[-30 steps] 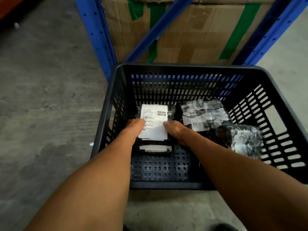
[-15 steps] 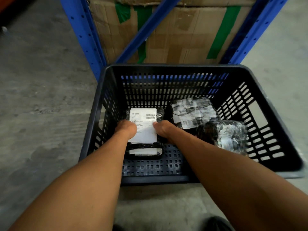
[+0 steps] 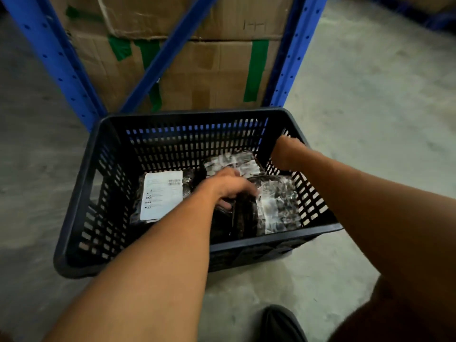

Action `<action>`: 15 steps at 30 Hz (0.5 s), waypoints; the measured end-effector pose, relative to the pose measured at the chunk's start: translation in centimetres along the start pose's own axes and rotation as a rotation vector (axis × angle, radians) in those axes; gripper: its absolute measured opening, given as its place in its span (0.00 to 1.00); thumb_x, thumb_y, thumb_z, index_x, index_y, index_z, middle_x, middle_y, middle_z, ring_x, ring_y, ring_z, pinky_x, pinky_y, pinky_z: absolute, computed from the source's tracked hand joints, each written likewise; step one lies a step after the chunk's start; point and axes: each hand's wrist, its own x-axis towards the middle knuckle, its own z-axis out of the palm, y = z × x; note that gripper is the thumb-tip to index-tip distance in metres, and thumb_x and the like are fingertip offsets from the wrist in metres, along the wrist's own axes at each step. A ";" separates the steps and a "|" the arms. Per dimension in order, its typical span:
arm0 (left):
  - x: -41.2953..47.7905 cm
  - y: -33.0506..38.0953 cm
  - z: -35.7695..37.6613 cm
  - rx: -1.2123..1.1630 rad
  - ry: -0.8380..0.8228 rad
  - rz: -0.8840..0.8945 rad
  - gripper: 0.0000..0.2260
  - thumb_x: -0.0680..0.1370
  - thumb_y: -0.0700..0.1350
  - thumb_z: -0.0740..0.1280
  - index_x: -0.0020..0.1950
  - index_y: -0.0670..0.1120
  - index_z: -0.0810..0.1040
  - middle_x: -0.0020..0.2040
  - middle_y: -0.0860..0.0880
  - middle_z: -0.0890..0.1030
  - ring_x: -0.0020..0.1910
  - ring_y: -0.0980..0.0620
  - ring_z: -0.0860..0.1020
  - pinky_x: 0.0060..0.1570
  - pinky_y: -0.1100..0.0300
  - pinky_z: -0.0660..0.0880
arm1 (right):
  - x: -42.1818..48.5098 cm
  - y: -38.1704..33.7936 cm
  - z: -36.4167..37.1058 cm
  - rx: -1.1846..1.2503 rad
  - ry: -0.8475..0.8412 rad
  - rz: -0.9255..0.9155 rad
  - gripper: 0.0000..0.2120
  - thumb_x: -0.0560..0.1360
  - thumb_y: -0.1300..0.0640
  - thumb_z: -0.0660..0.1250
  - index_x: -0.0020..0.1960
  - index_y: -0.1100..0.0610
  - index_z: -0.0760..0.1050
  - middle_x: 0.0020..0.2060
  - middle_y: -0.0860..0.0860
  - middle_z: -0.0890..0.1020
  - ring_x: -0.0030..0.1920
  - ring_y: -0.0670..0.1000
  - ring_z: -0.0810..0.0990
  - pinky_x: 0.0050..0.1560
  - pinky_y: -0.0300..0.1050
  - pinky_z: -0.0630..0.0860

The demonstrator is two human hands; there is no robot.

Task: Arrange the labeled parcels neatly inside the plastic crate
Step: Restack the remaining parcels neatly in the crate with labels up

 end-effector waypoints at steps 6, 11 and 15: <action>1.7 0.2 3.9 0.355 0.163 0.086 0.36 0.65 0.53 0.82 0.67 0.41 0.72 0.65 0.42 0.77 0.57 0.43 0.76 0.52 0.54 0.75 | -0.6 3.4 3.7 -0.169 -0.169 -0.138 0.15 0.74 0.54 0.69 0.58 0.59 0.78 0.56 0.58 0.81 0.58 0.60 0.80 0.58 0.53 0.78; 1.3 0.3 2.2 0.316 0.132 0.113 0.31 0.68 0.48 0.80 0.67 0.40 0.75 0.60 0.43 0.80 0.54 0.46 0.78 0.54 0.55 0.75 | -0.4 3.2 3.0 -0.171 -0.210 -0.172 0.14 0.72 0.56 0.72 0.55 0.60 0.78 0.49 0.57 0.81 0.50 0.57 0.80 0.56 0.53 0.79; 0.1 0.3 -2.4 0.170 0.070 0.094 0.19 0.68 0.40 0.80 0.57 0.42 0.81 0.54 0.41 0.84 0.56 0.42 0.82 0.58 0.46 0.79 | -0.2 3.1 0.6 0.044 -0.384 -0.140 0.28 0.69 0.56 0.76 0.67 0.57 0.73 0.58 0.56 0.81 0.54 0.58 0.82 0.52 0.52 0.82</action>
